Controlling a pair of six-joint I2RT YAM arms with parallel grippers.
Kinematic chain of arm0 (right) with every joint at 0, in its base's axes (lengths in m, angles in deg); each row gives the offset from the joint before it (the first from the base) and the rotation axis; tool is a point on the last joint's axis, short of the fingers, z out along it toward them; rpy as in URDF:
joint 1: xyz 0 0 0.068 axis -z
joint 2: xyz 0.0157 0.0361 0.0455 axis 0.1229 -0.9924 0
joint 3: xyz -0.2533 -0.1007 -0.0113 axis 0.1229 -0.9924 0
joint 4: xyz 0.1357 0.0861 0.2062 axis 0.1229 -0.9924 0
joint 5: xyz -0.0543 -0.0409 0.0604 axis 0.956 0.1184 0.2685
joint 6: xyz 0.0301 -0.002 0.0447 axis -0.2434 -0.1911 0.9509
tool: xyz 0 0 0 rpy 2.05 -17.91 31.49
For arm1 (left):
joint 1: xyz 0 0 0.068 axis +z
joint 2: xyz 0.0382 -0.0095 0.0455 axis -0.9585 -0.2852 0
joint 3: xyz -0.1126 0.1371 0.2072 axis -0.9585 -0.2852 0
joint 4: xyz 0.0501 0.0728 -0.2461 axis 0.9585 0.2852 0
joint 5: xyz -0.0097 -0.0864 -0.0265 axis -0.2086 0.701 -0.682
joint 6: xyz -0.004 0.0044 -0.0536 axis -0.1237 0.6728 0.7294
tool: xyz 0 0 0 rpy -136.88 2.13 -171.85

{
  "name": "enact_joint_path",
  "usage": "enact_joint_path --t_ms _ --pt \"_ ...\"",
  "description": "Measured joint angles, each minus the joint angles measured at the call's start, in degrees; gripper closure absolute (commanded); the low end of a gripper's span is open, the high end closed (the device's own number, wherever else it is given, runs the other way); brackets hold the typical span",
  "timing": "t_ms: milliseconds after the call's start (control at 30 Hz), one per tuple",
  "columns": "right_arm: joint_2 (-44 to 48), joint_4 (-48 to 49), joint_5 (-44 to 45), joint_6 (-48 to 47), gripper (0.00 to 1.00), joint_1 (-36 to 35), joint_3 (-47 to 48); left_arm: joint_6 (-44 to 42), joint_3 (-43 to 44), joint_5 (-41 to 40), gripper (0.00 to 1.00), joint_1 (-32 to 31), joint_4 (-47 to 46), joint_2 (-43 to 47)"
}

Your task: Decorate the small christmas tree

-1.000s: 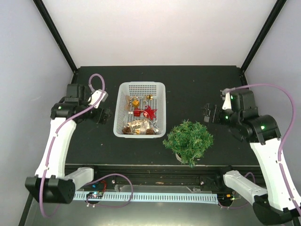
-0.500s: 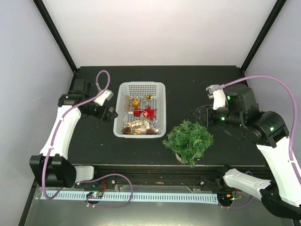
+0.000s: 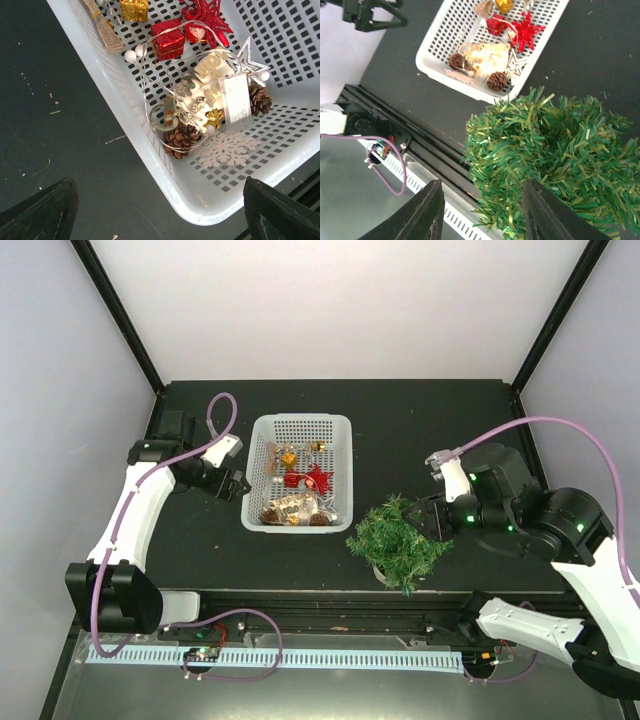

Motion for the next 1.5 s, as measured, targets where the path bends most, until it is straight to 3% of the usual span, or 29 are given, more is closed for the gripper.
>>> enact_joint_path --t_ms 267,467,733,933,1133,1267,1500 --pt "0.4 -0.4 3.7 0.7 0.58 -0.8 -3.7 0.0 -1.9 -0.6 0.10 0.0 -0.5 0.0" --pt "1.2 -0.4 6.4 1.6 0.70 -0.9 -4.0 0.0 -3.7 -1.1 0.10 0.0 -1.3 0.1" --pt "1.1 -0.3 6.5 1.7 0.76 -0.9 -4.7 0.0 -5.1 -1.6 0.10 0.0 -2.0 1.9" --pt "0.5 0.2 5.6 1.6 0.70 -1.4 -5.0 0.0 -6.0 -2.0 0.10 0.0 -2.4 2.1" --pt "0.7 0.7 5.2 1.7 0.69 -1.8 -7.6 0.0 -6.9 -2.0 0.10 0.0 -2.6 2.7" --pt "1.0 0.7 5.3 1.9 0.80 -1.9 -9.5 0.0 -7.8 -2.0 0.10 0.0 -2.7 3.2" --pt "0.5 1.1 6.5 2.1 0.87 -2.1 -7.8 0.1 -9.2 -2.1 0.10 0.0 -3.0 3.7"
